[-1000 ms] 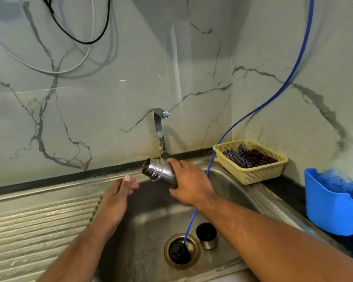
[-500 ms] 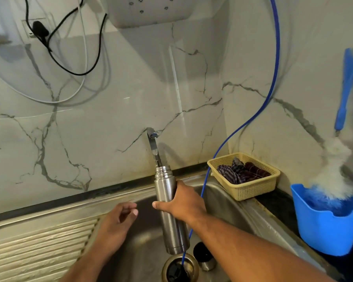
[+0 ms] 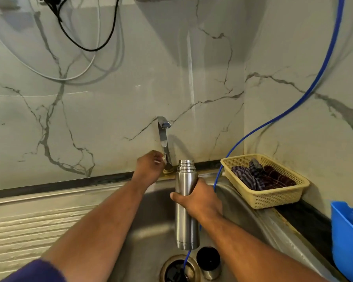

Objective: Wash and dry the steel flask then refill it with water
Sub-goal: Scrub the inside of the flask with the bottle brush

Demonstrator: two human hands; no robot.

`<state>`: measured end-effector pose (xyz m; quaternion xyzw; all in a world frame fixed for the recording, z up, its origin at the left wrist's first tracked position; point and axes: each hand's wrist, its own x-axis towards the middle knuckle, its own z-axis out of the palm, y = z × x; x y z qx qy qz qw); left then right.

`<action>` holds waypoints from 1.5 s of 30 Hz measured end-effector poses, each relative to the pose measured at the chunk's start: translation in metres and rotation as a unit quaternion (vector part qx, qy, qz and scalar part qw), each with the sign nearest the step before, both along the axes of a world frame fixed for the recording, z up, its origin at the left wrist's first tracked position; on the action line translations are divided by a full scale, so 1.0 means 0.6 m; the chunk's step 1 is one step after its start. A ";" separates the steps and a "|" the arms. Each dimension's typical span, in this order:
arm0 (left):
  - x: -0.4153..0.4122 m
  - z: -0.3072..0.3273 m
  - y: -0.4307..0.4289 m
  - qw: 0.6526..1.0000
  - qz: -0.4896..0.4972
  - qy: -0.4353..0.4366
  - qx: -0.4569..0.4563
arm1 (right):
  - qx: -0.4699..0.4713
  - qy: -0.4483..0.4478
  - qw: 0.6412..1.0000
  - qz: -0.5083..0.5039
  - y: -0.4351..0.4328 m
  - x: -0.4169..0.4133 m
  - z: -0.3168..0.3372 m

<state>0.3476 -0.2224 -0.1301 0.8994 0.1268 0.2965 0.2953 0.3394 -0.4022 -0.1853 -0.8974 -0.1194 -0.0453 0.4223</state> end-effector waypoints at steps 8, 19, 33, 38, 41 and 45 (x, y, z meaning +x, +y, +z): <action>0.067 -0.014 -0.014 0.998 0.035 -0.045 -0.040 | -0.026 -0.015 0.999 0.012 0.014 0.001 -0.007; 0.062 -0.016 -0.007 0.991 0.068 -0.072 -0.092 | -0.016 -0.001 1.000 0.015 0.010 0.004 -0.005; -0.051 -0.051 -0.030 0.975 0.023 0.022 -0.218 | 0.073 0.033 0.991 0.107 0.018 0.000 -0.010; -0.179 -0.031 -0.045 0.912 -0.105 0.230 -0.323 | 0.191 0.065 0.971 0.130 0.029 -0.014 0.012; -0.209 -0.048 -0.028 0.911 -0.123 0.235 -0.316 | 0.306 0.129 0.939 0.082 0.041 -0.005 0.034; -0.205 -0.072 -0.014 0.915 -0.138 0.125 -0.358 | 0.429 0.238 0.870 0.060 0.063 0.007 0.036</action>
